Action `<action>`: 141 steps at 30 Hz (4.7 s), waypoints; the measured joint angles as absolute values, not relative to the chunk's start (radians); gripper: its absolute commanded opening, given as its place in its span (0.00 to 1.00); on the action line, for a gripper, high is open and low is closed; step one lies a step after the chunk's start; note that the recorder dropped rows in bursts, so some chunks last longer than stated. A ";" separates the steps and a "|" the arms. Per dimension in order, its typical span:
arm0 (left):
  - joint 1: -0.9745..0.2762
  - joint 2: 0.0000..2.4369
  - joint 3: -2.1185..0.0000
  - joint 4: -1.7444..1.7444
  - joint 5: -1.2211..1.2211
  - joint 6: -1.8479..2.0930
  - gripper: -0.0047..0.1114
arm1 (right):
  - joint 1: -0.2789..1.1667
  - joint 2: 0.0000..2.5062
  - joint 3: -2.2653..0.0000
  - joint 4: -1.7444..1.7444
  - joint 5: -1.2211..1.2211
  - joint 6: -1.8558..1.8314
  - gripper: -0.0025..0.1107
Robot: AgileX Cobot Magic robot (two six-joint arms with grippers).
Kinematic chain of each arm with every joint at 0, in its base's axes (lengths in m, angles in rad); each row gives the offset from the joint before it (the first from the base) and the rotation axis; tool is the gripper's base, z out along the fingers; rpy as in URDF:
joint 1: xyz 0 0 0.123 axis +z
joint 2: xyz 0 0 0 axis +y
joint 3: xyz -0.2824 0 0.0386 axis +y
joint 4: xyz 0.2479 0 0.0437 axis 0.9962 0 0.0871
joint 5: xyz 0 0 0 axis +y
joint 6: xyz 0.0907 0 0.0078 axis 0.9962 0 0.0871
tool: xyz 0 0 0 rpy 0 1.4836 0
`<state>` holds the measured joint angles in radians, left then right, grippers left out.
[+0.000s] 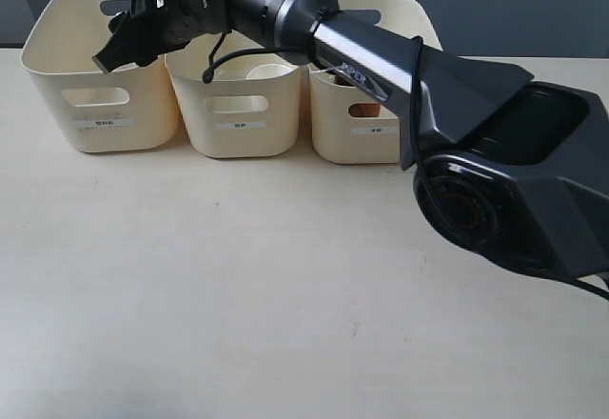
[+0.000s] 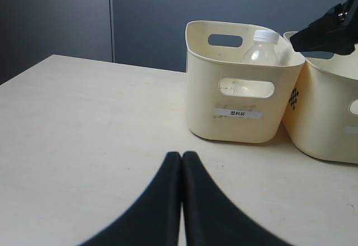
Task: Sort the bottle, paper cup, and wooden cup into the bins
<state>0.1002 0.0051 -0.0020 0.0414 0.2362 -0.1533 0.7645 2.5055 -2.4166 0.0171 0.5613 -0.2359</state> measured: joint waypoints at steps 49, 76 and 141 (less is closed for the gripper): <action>0.100 0.005 -0.002 0.041 0.236 -0.153 0.04 | 0.962 1.879 -2.093 -0.321 0.875 -0.017 0.01; 0.100 0.005 -0.002 0.041 0.236 -0.153 0.04 | 0.822 0.837 -0.949 -0.765 0.760 0.334 0.01; 0.100 0.005 -0.002 0.041 0.236 -0.153 0.04 | -0.076 0.006 -0.008 0.477 0.234 -0.530 0.01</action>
